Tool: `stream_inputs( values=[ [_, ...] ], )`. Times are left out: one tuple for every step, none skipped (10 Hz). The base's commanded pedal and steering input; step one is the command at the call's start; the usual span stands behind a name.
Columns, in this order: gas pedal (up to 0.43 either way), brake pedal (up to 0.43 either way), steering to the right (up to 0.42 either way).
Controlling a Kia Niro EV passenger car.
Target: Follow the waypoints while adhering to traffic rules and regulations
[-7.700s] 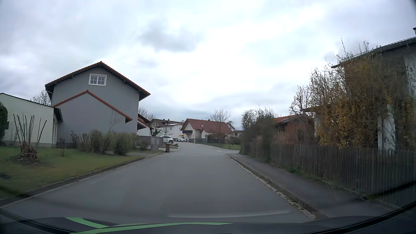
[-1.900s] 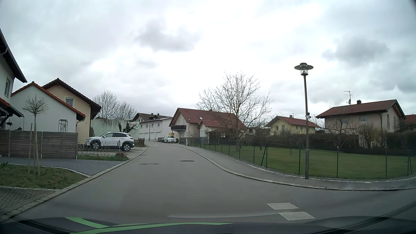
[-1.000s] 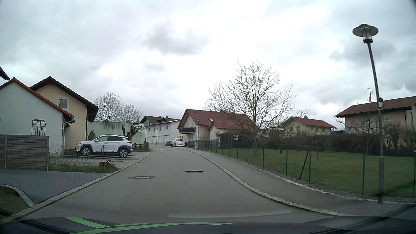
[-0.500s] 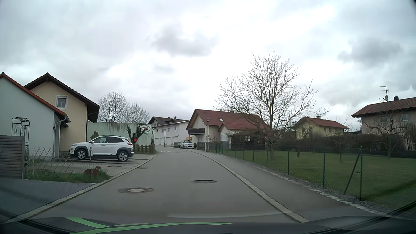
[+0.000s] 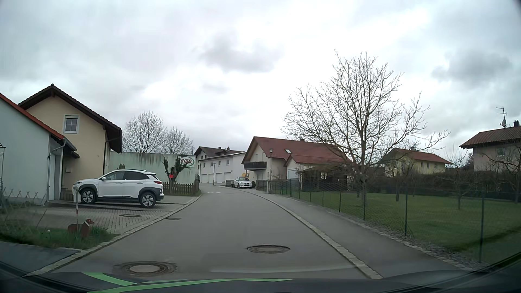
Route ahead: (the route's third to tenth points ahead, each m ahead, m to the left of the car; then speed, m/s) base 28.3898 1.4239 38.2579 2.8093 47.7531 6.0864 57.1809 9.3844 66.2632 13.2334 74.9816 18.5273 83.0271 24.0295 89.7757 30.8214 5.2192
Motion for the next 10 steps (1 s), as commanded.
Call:
stream_inputs(
  values=[
    [0.268,0.000,-0.034],
    [0.268,0.000,-0.032],
    [0.268,0.000,-0.027],
    [0.268,0.000,-0.021],
    [0.268,0.000,-0.015],
    [0.268,0.000,-0.013],
    [0.268,0.000,-0.012],
    [0.268,0.000,-0.012],
    [0.268,0.000,-0.012],
    [0.268,0.000,-0.012]
  ],
)
